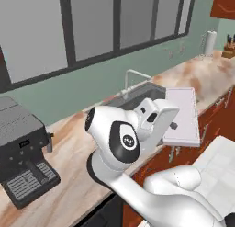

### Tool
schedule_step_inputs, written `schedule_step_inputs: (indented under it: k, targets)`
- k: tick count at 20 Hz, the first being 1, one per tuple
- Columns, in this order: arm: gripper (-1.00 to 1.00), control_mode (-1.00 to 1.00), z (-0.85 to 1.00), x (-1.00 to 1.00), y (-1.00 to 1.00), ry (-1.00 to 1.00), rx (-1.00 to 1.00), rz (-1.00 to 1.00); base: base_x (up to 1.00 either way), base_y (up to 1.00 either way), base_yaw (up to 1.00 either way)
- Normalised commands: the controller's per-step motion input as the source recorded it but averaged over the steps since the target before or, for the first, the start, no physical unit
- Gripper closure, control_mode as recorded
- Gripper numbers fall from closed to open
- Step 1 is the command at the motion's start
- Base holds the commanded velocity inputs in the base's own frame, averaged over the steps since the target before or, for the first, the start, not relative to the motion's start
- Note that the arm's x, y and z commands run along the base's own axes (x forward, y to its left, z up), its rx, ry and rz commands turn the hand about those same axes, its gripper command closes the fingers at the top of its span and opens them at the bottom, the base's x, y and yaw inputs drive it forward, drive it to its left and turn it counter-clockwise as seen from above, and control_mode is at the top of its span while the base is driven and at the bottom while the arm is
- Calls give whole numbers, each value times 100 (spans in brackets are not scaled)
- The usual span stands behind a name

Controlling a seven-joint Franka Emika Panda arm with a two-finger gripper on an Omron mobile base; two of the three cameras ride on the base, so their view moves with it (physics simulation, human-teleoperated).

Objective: The ice cube tray has been filled with water. Take the tray and place it in the freezer to make ice. Close the freezer door after placing the tray.

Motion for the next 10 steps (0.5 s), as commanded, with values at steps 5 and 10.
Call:
schedule_step_inputs:
  k: [5, 10]
  targets:
    - [100, 100, 0, 0, 0, 0, 0, 0, -51, 5, -92]
    - [100, 100, 0, 0, 0, 0, 0, 0, -49, 0, -100]
